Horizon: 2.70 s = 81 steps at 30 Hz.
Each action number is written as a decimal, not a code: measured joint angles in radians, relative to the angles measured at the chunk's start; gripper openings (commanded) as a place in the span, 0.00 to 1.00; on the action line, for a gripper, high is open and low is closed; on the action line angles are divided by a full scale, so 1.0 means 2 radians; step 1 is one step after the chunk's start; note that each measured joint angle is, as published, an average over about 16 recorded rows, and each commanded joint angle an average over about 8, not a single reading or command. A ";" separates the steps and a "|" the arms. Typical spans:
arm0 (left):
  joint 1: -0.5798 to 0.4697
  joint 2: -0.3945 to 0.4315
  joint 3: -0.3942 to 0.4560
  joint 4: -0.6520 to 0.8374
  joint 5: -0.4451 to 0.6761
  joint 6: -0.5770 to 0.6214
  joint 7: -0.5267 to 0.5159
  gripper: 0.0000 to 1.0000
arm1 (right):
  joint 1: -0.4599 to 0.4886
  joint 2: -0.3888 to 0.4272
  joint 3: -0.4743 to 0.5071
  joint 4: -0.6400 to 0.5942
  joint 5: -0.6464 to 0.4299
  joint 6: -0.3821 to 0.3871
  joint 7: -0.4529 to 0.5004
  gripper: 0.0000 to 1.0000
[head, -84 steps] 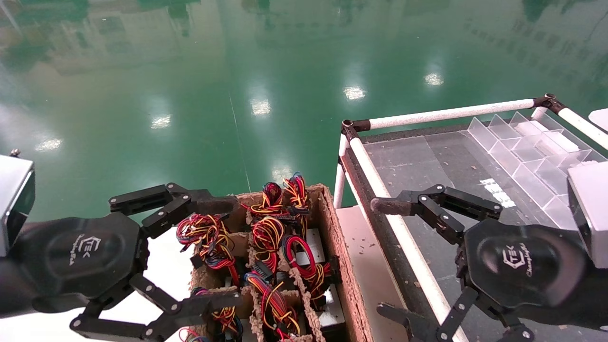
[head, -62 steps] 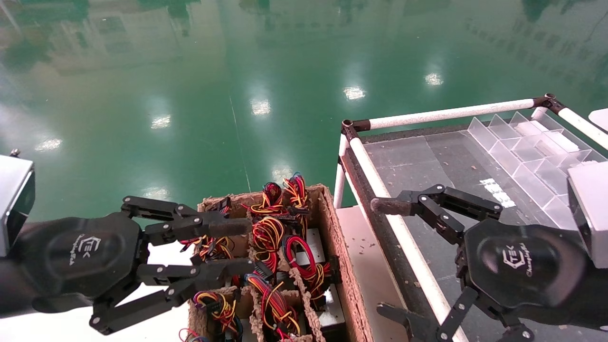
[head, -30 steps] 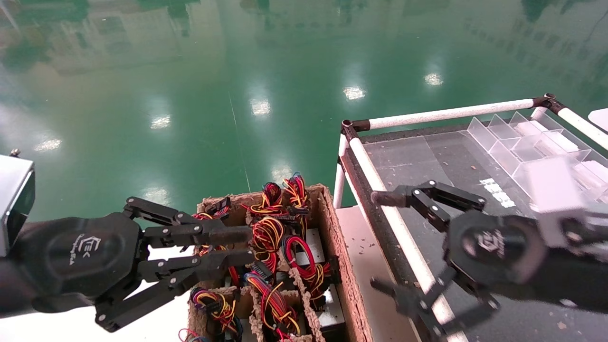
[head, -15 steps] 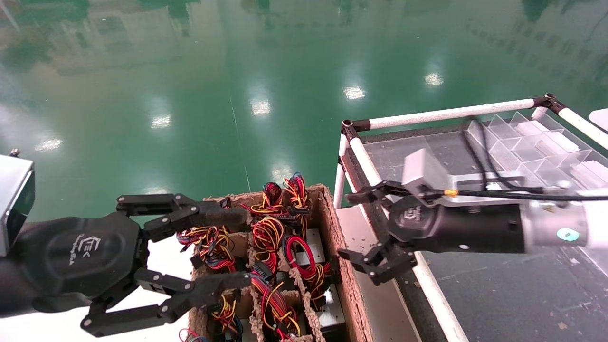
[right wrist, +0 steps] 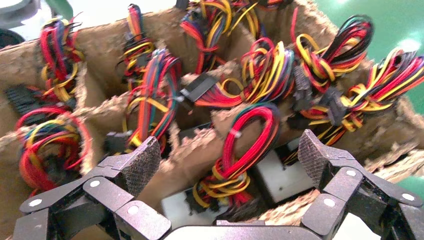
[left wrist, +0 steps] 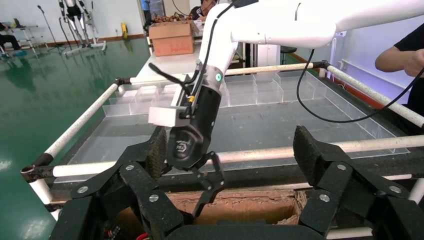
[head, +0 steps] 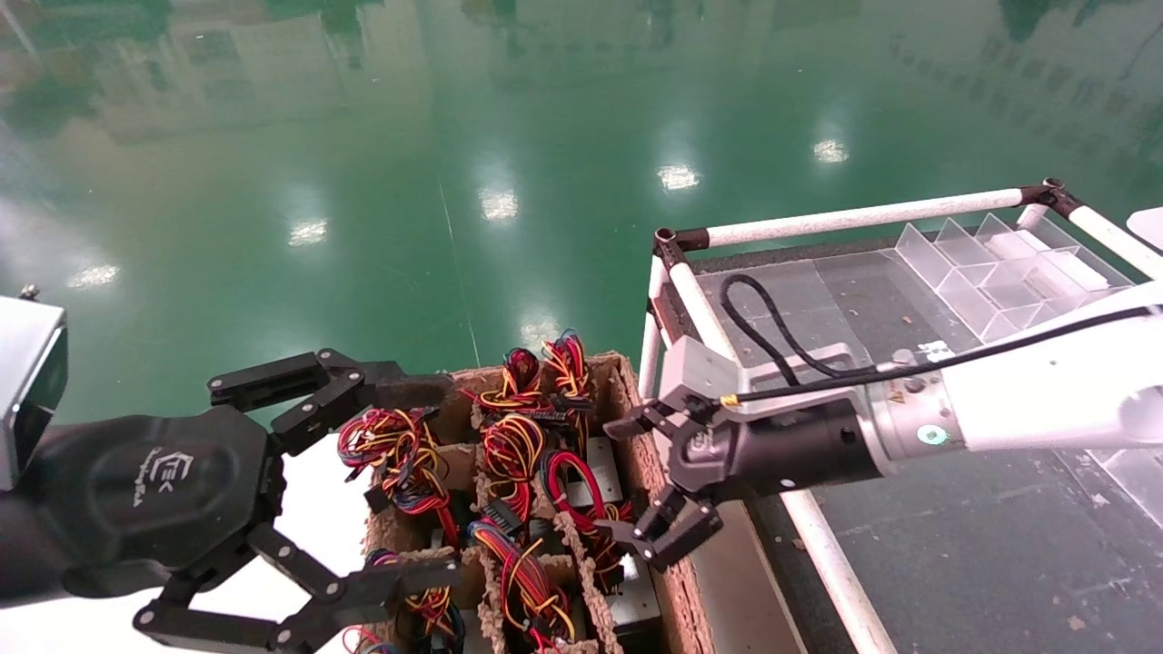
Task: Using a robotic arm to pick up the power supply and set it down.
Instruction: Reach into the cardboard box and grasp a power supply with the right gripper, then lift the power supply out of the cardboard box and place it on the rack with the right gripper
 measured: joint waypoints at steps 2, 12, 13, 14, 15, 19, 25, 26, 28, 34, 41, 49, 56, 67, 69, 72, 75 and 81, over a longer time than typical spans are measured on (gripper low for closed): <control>0.000 0.000 0.000 0.000 0.000 0.000 0.000 1.00 | 0.005 -0.011 -0.004 -0.020 -0.006 0.002 -0.011 0.32; 0.000 0.000 0.000 0.000 0.000 0.000 0.000 1.00 | 0.022 -0.056 -0.015 -0.110 -0.022 0.012 -0.060 0.00; 0.000 0.000 0.000 0.000 0.000 0.000 0.000 1.00 | 0.023 -0.059 -0.016 -0.118 -0.023 0.013 -0.064 0.00; 0.000 0.000 0.000 0.000 0.000 0.000 0.000 1.00 | 0.025 -0.062 -0.017 -0.125 -0.024 0.014 -0.068 0.00; 0.000 0.000 0.000 0.000 0.000 0.000 0.000 1.00 | 0.026 -0.065 -0.017 -0.133 -0.025 0.015 -0.072 0.00; 0.000 0.000 0.000 0.000 0.000 0.000 0.000 1.00 | 0.030 -0.074 -0.018 -0.159 -0.026 0.018 -0.086 0.00; 0.000 0.000 0.001 0.000 0.000 0.000 0.000 1.00 | 0.035 -0.083 -0.017 -0.190 -0.025 0.022 -0.103 0.00; 0.000 0.000 0.001 0.000 0.000 0.000 0.000 1.00 | 0.036 -0.083 -0.016 -0.194 -0.024 0.023 -0.105 0.00; 0.000 0.000 0.001 0.000 0.000 0.000 0.000 1.00 | 0.036 -0.085 -0.016 -0.201 -0.023 0.024 -0.109 0.00; 0.000 0.000 0.001 0.000 -0.001 0.000 0.000 1.00 | 0.038 -0.088 -0.014 -0.218 -0.021 0.027 -0.119 0.00; 0.000 0.000 0.001 0.000 -0.001 0.000 0.000 1.00 | 0.040 -0.090 -0.015 -0.229 -0.023 0.037 -0.128 0.00; 0.000 0.000 0.001 0.000 -0.001 0.000 0.001 1.00 | 0.042 -0.092 -0.014 -0.233 -0.021 0.044 -0.137 0.00; 0.000 -0.001 0.001 0.000 -0.001 -0.001 0.001 1.00 | 0.044 -0.090 -0.008 -0.236 -0.012 0.034 -0.142 0.00; 0.000 -0.001 0.002 0.000 -0.001 -0.001 0.001 1.00 | 0.047 -0.074 0.014 -0.239 0.020 -0.003 -0.152 0.00; 0.000 -0.001 0.002 0.000 -0.001 -0.001 0.001 1.00 | 0.047 -0.071 0.019 -0.239 0.027 -0.009 -0.155 0.00; 0.000 -0.001 0.002 0.000 -0.001 -0.001 0.001 1.00 | 0.048 -0.065 0.027 -0.239 0.039 -0.017 -0.159 0.00; 0.000 -0.001 0.002 0.000 -0.001 -0.001 0.001 1.00 | 0.048 -0.058 0.036 -0.237 0.052 -0.024 -0.162 0.00; 0.000 -0.001 0.002 0.000 -0.001 -0.001 0.001 1.00 | 0.047 -0.045 0.053 -0.227 0.079 -0.034 -0.165 0.00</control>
